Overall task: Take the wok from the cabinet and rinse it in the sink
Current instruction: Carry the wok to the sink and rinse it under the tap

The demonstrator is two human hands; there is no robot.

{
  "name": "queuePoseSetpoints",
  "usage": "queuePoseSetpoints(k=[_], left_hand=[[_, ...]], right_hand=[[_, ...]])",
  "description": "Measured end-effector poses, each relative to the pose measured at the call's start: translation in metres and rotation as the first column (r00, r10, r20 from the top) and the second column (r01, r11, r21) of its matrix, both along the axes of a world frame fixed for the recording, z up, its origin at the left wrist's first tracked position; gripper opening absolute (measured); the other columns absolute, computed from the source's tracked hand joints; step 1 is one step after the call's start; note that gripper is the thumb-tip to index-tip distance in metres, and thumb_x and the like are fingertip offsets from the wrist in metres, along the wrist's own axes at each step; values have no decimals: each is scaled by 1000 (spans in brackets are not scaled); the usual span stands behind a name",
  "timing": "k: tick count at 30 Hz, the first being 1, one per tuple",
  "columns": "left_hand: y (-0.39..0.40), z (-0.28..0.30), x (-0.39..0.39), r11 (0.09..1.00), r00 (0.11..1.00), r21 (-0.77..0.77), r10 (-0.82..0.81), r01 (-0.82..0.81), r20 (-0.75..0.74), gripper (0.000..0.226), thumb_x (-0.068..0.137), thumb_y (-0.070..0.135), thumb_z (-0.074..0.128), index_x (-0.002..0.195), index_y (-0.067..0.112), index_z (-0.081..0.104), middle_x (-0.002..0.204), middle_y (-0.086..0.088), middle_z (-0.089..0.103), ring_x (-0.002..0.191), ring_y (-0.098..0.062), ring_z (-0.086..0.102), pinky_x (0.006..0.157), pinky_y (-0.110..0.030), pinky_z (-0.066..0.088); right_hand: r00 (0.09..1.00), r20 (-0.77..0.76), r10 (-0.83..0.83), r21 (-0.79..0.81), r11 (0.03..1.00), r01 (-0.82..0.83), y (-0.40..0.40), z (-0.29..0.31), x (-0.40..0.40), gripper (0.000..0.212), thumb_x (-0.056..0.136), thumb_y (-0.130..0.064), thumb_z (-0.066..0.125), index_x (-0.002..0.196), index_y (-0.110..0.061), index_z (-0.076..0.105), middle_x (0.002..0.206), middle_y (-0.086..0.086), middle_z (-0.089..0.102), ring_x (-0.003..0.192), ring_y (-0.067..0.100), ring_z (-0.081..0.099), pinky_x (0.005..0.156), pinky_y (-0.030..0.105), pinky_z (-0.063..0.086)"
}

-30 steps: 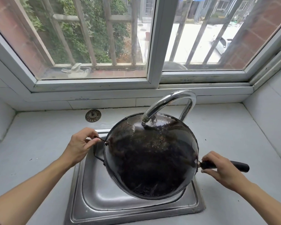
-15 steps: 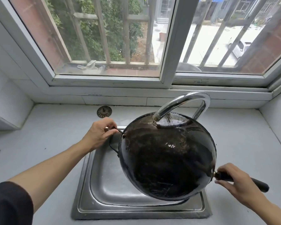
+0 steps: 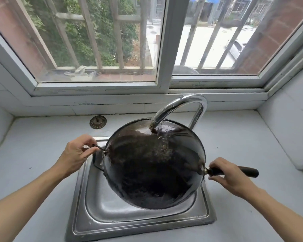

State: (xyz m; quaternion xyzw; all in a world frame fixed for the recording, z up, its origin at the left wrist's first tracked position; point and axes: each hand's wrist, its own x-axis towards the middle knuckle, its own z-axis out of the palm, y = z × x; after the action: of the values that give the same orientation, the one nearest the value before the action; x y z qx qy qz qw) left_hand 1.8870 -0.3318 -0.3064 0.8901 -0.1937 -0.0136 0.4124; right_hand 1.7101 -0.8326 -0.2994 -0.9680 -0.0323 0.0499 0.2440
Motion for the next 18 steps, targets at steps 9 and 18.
queuePoseSetpoints(k=[9, 18], left_hand=[[44, -2, -12, 989, 989, -34, 141, -142, -35, 20, 83, 5, 71, 83, 23, 63, 81, 2, 66, 79, -13, 64, 72, -13, 51], [83, -4, -25, 972, 973, -30, 232, -232, 15, 25, 81, 3, 72, 82, 26, 63, 84, -1, 67, 81, -5, 63, 72, -6, 49]], right_hand=[[993, -10, 119, -2, 993, -119, 28, -2, 42, 32, 76, -21, 80, 93, -23, 54, 91, -15, 51, 80, 9, 55, 74, 33, 50], [981, -16, 193, -19, 981, -194, 57, -5, 72, 35, 77, -18, 78, 97, -25, 52, 93, -17, 47, 82, 9, 51, 76, 25, 46]])
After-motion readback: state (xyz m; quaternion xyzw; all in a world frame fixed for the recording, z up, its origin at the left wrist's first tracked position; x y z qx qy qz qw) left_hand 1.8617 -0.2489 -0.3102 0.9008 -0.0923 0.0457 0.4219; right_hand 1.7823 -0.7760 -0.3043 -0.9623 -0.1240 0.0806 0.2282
